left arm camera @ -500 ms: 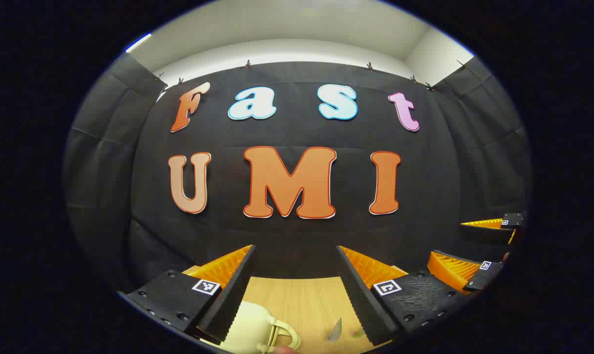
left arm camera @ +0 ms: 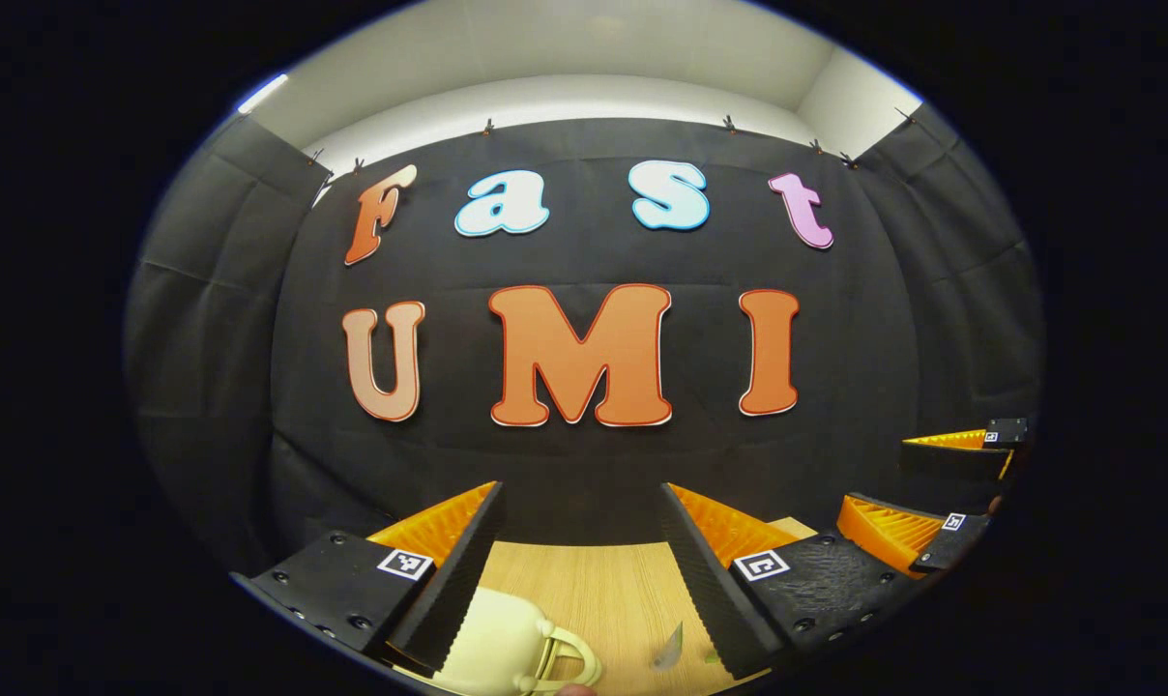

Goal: First open the suitcase, pack the skin care products into it, and then close the suitcase.

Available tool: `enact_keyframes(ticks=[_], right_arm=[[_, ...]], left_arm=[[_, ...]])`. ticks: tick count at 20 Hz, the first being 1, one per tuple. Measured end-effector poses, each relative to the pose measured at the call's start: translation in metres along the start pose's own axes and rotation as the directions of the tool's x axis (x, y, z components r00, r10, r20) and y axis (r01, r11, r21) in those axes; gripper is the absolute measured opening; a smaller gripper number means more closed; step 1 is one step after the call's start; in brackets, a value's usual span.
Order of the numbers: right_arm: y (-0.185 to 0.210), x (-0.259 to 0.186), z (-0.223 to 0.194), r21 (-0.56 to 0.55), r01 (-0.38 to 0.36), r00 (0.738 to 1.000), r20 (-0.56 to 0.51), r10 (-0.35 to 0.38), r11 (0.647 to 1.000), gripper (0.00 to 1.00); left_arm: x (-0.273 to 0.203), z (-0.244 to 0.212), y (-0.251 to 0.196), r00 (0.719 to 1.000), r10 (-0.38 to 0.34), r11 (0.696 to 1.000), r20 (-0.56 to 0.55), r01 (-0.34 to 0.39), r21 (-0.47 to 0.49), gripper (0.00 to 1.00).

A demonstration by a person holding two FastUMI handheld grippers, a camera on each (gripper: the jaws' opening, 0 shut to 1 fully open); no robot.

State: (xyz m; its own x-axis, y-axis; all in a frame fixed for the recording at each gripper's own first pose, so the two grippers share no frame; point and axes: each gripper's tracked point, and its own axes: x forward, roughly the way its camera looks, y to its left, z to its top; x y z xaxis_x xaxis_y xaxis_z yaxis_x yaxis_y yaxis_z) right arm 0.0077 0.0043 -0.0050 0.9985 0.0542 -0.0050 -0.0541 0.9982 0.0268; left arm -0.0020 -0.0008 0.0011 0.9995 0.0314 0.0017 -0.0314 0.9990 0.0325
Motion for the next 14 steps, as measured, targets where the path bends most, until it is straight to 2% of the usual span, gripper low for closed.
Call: enact_keyframes(ticks=[7, 11, 14], right_arm=[[-0.009, -0.006, -0.006, 0.001, 0.016, 1.000, -0.010, -0.016, 1.000, 0.95], [-0.027, -0.009, -0.012, -0.007, 0.047, 0.999, -0.023, -0.047, 0.999, 0.95], [-0.047, -0.013, -0.016, -0.008, 0.079, 0.996, -0.029, -0.079, 0.997, 0.95]], left_arm=[[-0.006, -0.002, -0.006, 1.000, -0.001, 1.000, -0.003, 0.001, 0.025, 0.96], [-0.003, -0.021, -0.014, 0.999, -0.033, 0.994, -0.044, 0.037, 0.099, 0.96], [-0.004, -0.050, -0.019, 0.994, -0.042, 0.983, -0.101, 0.059, 0.172, 0.98]])
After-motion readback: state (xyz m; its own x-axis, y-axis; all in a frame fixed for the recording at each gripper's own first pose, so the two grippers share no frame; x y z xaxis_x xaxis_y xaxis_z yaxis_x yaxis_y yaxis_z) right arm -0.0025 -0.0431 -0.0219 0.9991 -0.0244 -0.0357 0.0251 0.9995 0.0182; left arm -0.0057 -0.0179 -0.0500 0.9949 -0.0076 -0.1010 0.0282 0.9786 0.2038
